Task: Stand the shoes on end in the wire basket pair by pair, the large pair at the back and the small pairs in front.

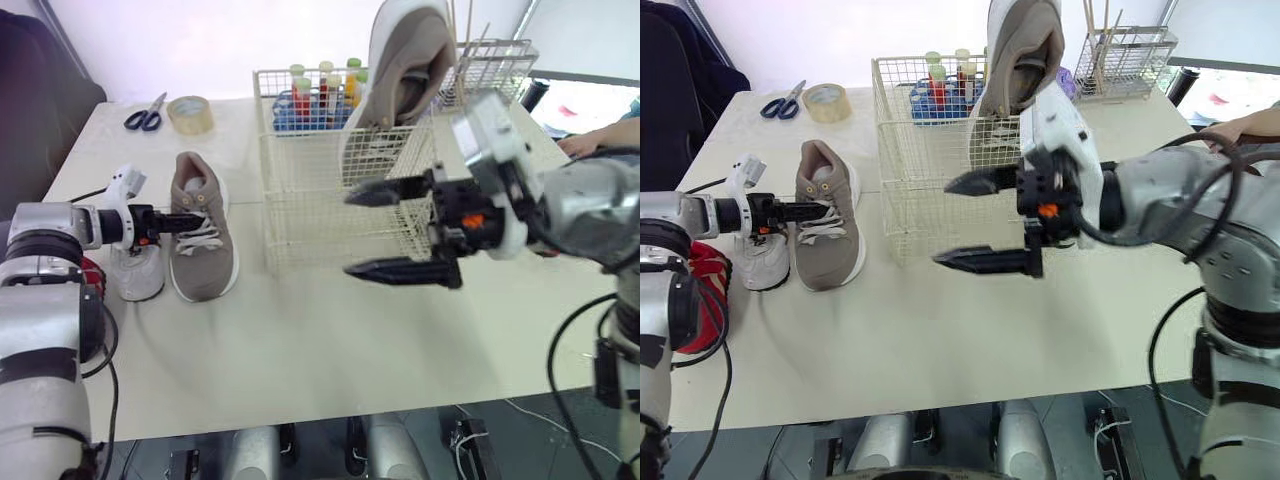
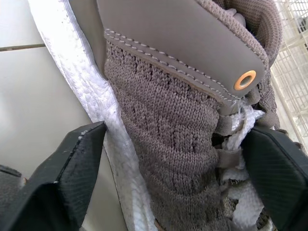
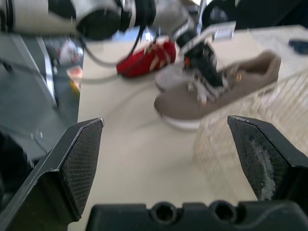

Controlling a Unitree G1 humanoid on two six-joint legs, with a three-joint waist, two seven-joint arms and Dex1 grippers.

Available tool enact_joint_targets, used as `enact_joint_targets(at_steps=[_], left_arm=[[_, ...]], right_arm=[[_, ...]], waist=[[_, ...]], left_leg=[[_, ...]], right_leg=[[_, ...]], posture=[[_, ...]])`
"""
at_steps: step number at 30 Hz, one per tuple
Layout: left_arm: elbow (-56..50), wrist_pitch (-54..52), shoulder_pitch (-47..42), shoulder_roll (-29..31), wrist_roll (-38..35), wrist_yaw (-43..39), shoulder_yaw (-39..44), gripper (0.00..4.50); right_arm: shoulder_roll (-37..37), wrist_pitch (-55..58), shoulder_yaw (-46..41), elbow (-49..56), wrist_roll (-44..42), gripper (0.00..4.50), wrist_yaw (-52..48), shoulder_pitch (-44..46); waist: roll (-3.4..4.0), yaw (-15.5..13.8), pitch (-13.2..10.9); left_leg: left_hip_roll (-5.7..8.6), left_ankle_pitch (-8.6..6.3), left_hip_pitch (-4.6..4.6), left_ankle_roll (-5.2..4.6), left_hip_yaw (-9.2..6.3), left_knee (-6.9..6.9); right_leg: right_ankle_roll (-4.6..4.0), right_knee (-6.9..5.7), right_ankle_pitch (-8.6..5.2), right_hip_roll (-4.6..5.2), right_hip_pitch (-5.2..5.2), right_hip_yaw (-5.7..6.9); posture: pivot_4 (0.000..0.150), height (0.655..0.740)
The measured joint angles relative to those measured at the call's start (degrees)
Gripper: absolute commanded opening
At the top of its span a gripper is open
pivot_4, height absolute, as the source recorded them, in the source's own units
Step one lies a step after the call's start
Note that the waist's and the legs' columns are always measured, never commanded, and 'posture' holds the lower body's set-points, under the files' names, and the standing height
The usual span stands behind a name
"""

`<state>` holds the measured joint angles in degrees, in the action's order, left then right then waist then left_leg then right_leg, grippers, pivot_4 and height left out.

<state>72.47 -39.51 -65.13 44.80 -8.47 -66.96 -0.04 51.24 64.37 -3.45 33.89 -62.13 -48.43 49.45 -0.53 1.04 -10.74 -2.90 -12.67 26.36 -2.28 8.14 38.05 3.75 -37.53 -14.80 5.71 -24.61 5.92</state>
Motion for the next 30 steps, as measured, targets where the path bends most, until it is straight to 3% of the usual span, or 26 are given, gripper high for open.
enact_joint_targets(at_steps=[5, 8, 16, 24, 27, 30], left_arm=[[0.02, 0.3, 1.47, -1.23, -0.63, 1.83, 4.12, 1.2], [0.05, 0.45, 1.91, -1.33, -0.99, 3.06, 6.22, 0.7], [-2.32, 4.48, 2.62, 0.69, -6.22, 13.7, 17.3, 0.7], [-43.18, 10.56, 4.39, 2.7, -13.46, 22.86, 26.01, 0.7], [-55.57, 14.17, 3.25, -3.57, -14.31, 26.19, 23.31, 0.7], [-59.07, 21.73, 1.07, -11.52, -13.63, 28.08, 18.4, 0.7]], right_arm=[[2.56, -5.28, 1.5, -4.55, 5.77, 4.5, -4.98, -1.68], [3.75, -8.42, 3.3, -6.11, 9.98, 4.5, -7.48, -3.61], [4.98, -13.47, 3.44, -11.24, 16.3, 4.5, -10.53, -2.69], [5.91, -13.52, -0.17, -21.61, 18.36, 4.5, -10.33, 1.46], [6.06, -13.52, -3.42, -25.78, 18.97, 4.5, -8.01, 4.45], [6.25, -14.79, -4.26, -26.93, 20.5, 4.5, -7.3, 5.76]], waist=[[-0.05, -0.34, 0.05], [-0.03, -0.41, 0.06], [-0.36, 0.04, -0.13], [-0.61, -0.7, -0.22], [-0.61, -2.08, -0.22], [-0.6, -2.77, -0.21]], left_leg=[[0.02, -0.01, 0.02, -0.02, 0.0, 0.05], [0.06, -0.02, 0.02, -0.03, 0.02, 0.05], [-0.11, 0.15, 0.2, 0.19, -0.06, 0.1], [0.03, 0.39, 0.56, 0.56, 0.06, 0.1], [0.07, 0.39, 0.35, 0.48, 0.02, 0.17], [0.05, 0.32, 0.11, 0.21, -0.04, 0.17]], right_leg=[[0.0, 0.02, 0.0, 0.01, 0.02, 0.01], [0.02, 0.01, 0.01, 0.06, 0.02, 0.01], [0.07, -0.14, 0.06, -0.04, -0.21, 0.03], [0.24, -0.19, 0.02, -0.03, -0.49, 0.04], [0.37, -0.12, 0.09, -0.04, -0.15, 0.08], [0.37, 0.2, 0.18, -0.08, 0.21, 0.12]], posture=[[0.15, 0.74], [0.15, 0.74], [0.15, 0.74], [0.15, 0.74], [0.15, 0.74], [0.15, 0.74]])
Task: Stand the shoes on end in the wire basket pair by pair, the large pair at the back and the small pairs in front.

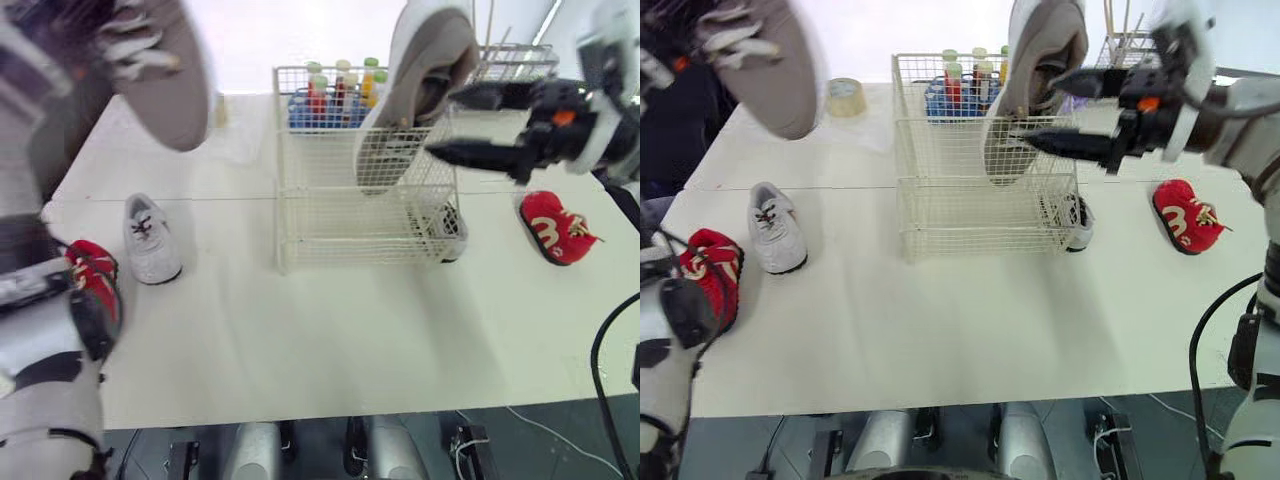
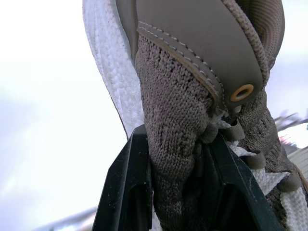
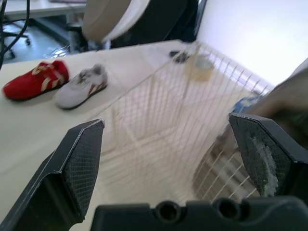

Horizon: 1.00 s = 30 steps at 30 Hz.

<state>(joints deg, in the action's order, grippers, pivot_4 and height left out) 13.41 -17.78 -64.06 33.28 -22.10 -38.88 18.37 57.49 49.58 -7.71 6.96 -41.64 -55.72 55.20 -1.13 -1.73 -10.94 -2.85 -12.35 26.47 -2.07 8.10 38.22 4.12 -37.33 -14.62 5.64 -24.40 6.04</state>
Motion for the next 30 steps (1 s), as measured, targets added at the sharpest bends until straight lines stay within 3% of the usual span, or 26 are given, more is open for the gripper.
enact_joint_targets(at_steps=[3, 6, 17, 25, 30], left_arm=[[2.88, 7.39, -1.1, -4.3, 2.02, 1.11, -3.21, 0.7], [14.19, 18.59, -5.05, -9.24, 5.46, 3.39, -4.74, 0.7], [41.17, 43.73, -17.56, -15.24, 11.49, 4.6, -7.96, 0.7], [52.32, 54.71, -16.99, -16.64, 18.6, 9.16, -11.19, 0.7], [56.29, 55.93, -13.93, -18.25, 20.29, 10.2, -12.2, 0.7]], right_arm=[[1.13, -0.53, 0.14, -1.08, 1.57, 4.5, -0.32, -0.6], [5.39, -0.15, -0.47, -1.28, 3.17, 4.5, -0.8, -2.18], [6.73, 7.01, -8.4, 7.91, -1.56, 4.5, 3.05, -12.03], [5.55, 8.44, -10.8, 11.04, -4.37, 4.5, 7.11, -13.49], [4.44, 8.49, -10.79, 11.49, -4.77, 4.5, 8.47, -13.55]], waist=[[0.04, 0.59, 0.0], [0.04, 0.94, 0.0], [0.05, 1.05, -0.01], [0.05, 0.99, -0.01], [0.05, 1.08, -0.01]], left_leg=[[0.0, 0.06, 0.02, -0.09, 0.08, 0.0], [0.0, 0.13, 0.06, -0.04, 0.1, -0.03], [-0.03, 0.04, 0.06, -0.19, 0.2, -0.12], [0.0, -0.05, 0.08, -0.34, 0.16, -0.09], [-0.01, -0.05, 0.12, -0.34, 0.15, -0.08]], right_leg=[[0.11, 0.09, 0.19, 0.01, -0.03, -0.03], [0.16, 0.1, 0.22, 0.01, -0.07, -0.03], [0.18, 0.13, 0.23, 0.02, -0.15, -0.04], [0.18, 0.13, 0.23, 0.07, -0.14, -0.04], [0.17, 0.12, 0.23, 0.06, -0.18, -0.04]], posture=[[0.15, 0.74], [0.15, 0.74], [0.15, 0.74], [0.15, 0.74], [0.15, 0.74]])
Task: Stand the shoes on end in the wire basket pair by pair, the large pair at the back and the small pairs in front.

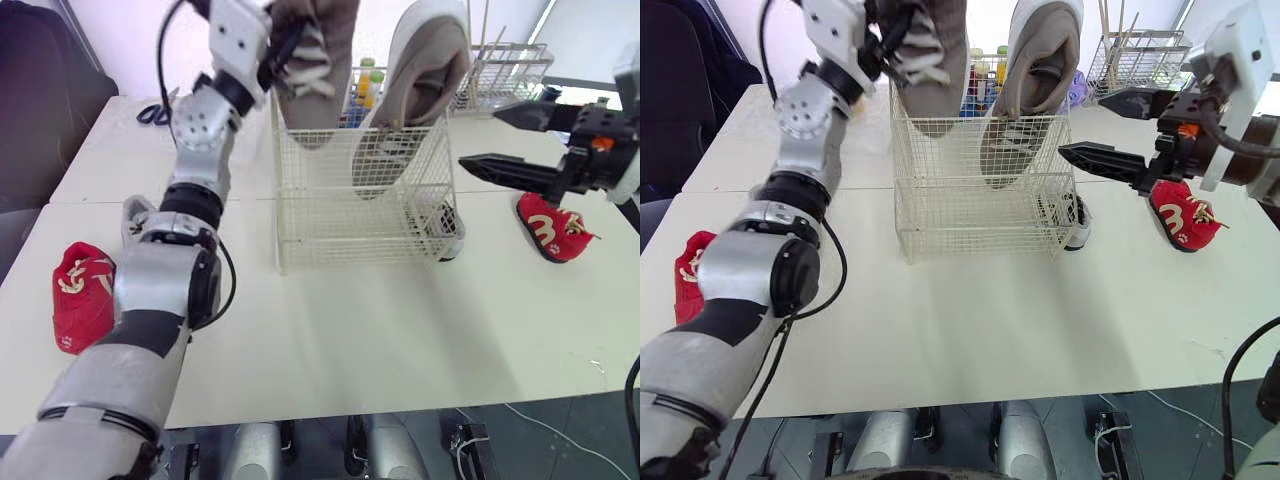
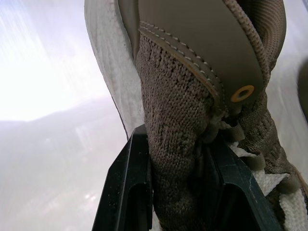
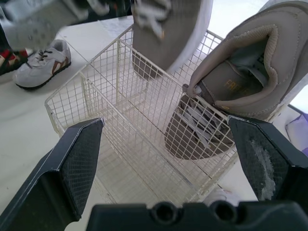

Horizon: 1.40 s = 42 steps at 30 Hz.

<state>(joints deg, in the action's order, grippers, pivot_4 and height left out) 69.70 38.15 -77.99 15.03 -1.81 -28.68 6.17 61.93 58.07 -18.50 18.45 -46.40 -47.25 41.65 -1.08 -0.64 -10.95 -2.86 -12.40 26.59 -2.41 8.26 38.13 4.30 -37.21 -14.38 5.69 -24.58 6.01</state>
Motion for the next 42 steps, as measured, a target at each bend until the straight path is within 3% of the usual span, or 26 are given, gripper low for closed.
enact_joint_targets(at_steps=[7, 14, 22, 30, 42], left_arm=[[0.62, -1.35, 0.23, -0.14, -0.18, 1.31, 0.52, 0.7], [-0.11, -4.85, 2.99, -0.73, -3.57, -3.99, 2.59, 4.13], [-7.24, -8.88, 6.68, 0.22, -5.61, -8.07, 2.59, 4.13], [-31.58, -24.7, 19.58, 2.44, -10.11, -14.5, 1.01, 4.13], [-60.91, -48.77, 28.75, 11.56, -16.78, -17.61, -0.31, 4.13]], right_arm=[[-0.22, -1.38, 1.91, -0.8, 0.39, 4.5, 0.28, 0.48], [-1.93, -3.53, 4.14, -1.98, 1.33, 4.5, 0.28, 0.61], [-3.16, -5.92, 6.53, -3.86, 2.99, 4.5, -0.14, 2.27], [-4.76, -7.27, 8.07, -5.14, 4.65, 4.5, -0.58, 2.22], [-5.73, -8.77, 9.03, -6.11, 6.15, 4.5, -1.93, 2.18]], waist=[[0.0, 0.04, 0.0], [0.02, 0.11, 0.01], [0.08, 0.15, 0.05], [0.09, 0.37, 0.04], [0.12, 0.16, 0.06]], left_leg=[[0.0, 0.0, -0.01, 0.0, 0.0, 0.0], [-0.01, 0.01, -0.08, 0.01, -0.01, 0.03], [-0.02, 0.01, -0.1, 0.0, -0.06, 0.09], [-0.02, 0.15, -0.06, 0.24, -0.05, 0.07], [-0.03, 0.17, -0.12, 0.27, -0.08, 0.11]], right_leg=[[0.0, -0.02, 0.0, -0.01, -0.01, 0.0], [-0.01, -0.06, 0.01, -0.02, 0.05, 0.0], [-0.04, -0.13, 0.03, -0.03, 0.07, 0.0], [-0.04, -0.13, 0.03, -0.04, 0.06, 0.0], [-0.03, -0.16, 0.03, -0.06, 0.13, 0.0]], posture=[[0.15, 0.74], [0.15, 0.74], [0.15, 0.74], [0.15, 0.74], [0.15, 0.74]])
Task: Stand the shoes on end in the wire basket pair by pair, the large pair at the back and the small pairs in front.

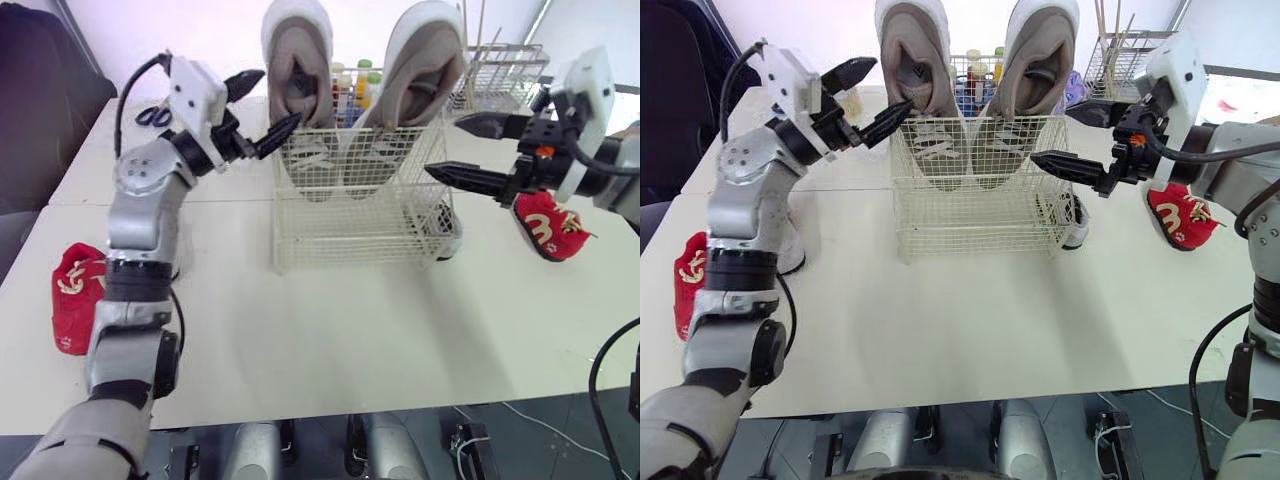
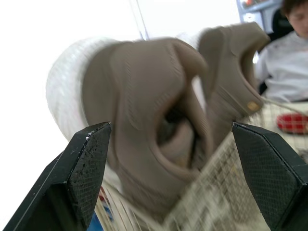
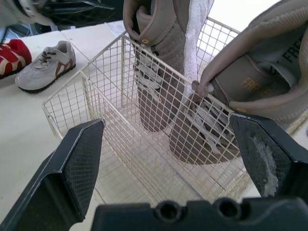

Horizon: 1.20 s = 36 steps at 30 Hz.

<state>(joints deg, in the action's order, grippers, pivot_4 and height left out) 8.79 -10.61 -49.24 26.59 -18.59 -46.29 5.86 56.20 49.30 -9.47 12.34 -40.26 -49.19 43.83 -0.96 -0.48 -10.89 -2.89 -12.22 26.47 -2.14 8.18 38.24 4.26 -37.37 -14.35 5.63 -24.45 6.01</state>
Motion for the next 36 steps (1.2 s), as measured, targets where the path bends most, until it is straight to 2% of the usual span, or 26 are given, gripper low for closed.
enact_joint_targets(at_steps=[2, 3, 6, 10, 13, 16, 20, 23, 25, 29, 32, 36], left_arm=[[-6.05, -6.23, 2.11, 2.68, -2.92, 0.11, 0.33, 4.13], [-8.12, -8.92, 2.47, 3.64, -4.4, 0.36, 0.96, 4.32], [-14.72, -18.05, 4.14, 7.36, -10.83, 1.7, 5.4, 4.32], [-25.12, -36.6, 10.34, 14.04, -26.33, 6.06, 15.42, 4.32], [-32.63, -47.72, 17.91, 16.27, -35.47, 10.98, 18.71, 4.32], [-39.83, -52.43, 24.03, 14.59, -39.92, 17.42, 18.03, 4.32], [-46.4, -53.57, 29.3, 10.28, -53.13, 21.93, 16.22, 4.32], [-51.06, -50.06, 34.84, 5.13, -63.15, 25.05, 11.74, 4.32], [-52.72, -49.01, 36.81, 3.39, -63.96, 26.2, 7.82, 4.32], [-55.85, -46.65, 40.81, 4.19, -55.47, 26.31, -0.43, 4.32], [-55.8, -45.45, 42.96, 6.08, -51.81, 24.07, -2.92, 4.32], [-55.37, -43.78, 43.16, 8.5, -50.59, 21.65, -3.01, 4.32]], right_arm=[[0.01, -0.74, 0.05, -0.7, 0.72, 4.5, -0.61, -0.24], [0.01, -0.9, 0.04, -1.2, 0.8, 4.5, -0.77, -0.34], [0.02, -1.2, -0.11, -2.08, 1.28, 4.5, -0.86, -0.47], [0.19, -3.28, -0.23, -5.47, 3.42, 4.5, -1.22, -1.07], [-0.36, -7.83, -0.8, -12.01, 7.4, 4.5, 0.76, -1.05], [-3.97, -11.41, -5.33, -18.26, 8.81, 4.5, 6.02, -0.94], [-5.51, -14.37, -12.32, -19.78, 9.42, 4.5, 9.74, -6.16], [-6.53, -13.15, -17.66, -11.64, 8.18, 4.5, 10.3, -19.63], [-8.36, -11.49, -19.75, -8.82, 7.45, 4.5, 11.24, -24.75], [-11.29, -10.89, -22.36, -2.21, 7.98, 4.5, 14.5, -34.79], [-13.49, -13.14, -21.26, -1.24, 9.43, 4.5, 15.12, -37.36], [-15.56, -19.06, -15.87, -2.16, 13.52, 4.5, 15.09, -37.59]], waist=[[0.0, 0.03, 0.0], [0.0, -0.01, 0.0], [0.0, 0.23, 0.0], [0.02, 0.75, 0.0], [0.02, 0.93, 0.01], [0.02, 0.88, 0.01], [0.03, 0.23, 0.02], [0.27, -0.43, 0.2], [0.31, -0.3, 0.21], [0.82, -0.1, 0.52], [1.09, 0.22, 0.69], [1.22, 0.2, 0.77]], left_leg=[[0.0, 0.0, 0.01, 0.01, 0.0, 0.0], [0.0, 0.0, 0.0, 0.01, 0.0, 0.0], [-0.01, 0.01, -0.02, 0.02, -0.01, -0.01], [-0.01, 0.02, -0.04, 0.05, -0.04, -0.04], [0.05, 0.03, -0.08, 0.08, -0.07, 0.0], [0.09, 0.06, -0.1, 0.11, -0.09, 0.01], [0.06, 0.08, -0.12, 0.13, -0.12, -0.01], [0.07, 0.1, -0.34, 0.17, -0.17, -0.08], [0.07, 0.1, -0.38, 0.16, -0.18, -0.1], [0.05, -0.23, -1.17, 0.0, -0.14, -0.15], [0.02, -0.24, -1.16, 0.0, -0.13, -0.16], [0.03, -0.25, -1.12, 0.0, -0.13, -0.25]], right_leg=[[0.0, 0.0, 0.0, 0.0, 0.0, -0.01], [0.0, 0.0, 0.0, 0.0, 0.0, -0.01], [0.0, 0.0, 0.0, 0.0, 0.0, -0.03], [0.01, 0.01, -0.01, 0.01, 0.02, -0.05], [0.02, 0.05, -0.01, 0.03, 0.13, -0.05], [0.02, 0.11, 0.0, 0.03, 0.21, -0.09], [0.03, 0.07, 0.0, 0.01, 0.21, -0.1], [0.04, 0.11, -0.01, 0.02, 0.48, -0.12], [0.03, 0.11, -0.01, -0.02, 0.51, -0.11], [-0.2, 0.28, -0.14, -0.05, 1.14, -0.11], [-0.34, 0.31, -0.15, -0.05, 1.08, -0.15], [-0.46, 0.39, -0.21, -0.04, 1.0, -0.19]], posture=[[0.15, 0.74], [0.15, 0.74], [0.15, 0.74], [0.15, 0.74], [0.15, 0.74], [0.15, 0.74], [0.15, 0.74], [0.15, 0.74], [0.15, 0.74], [0.15, 0.74], [0.15, 0.74], [0.15, 0.74]])
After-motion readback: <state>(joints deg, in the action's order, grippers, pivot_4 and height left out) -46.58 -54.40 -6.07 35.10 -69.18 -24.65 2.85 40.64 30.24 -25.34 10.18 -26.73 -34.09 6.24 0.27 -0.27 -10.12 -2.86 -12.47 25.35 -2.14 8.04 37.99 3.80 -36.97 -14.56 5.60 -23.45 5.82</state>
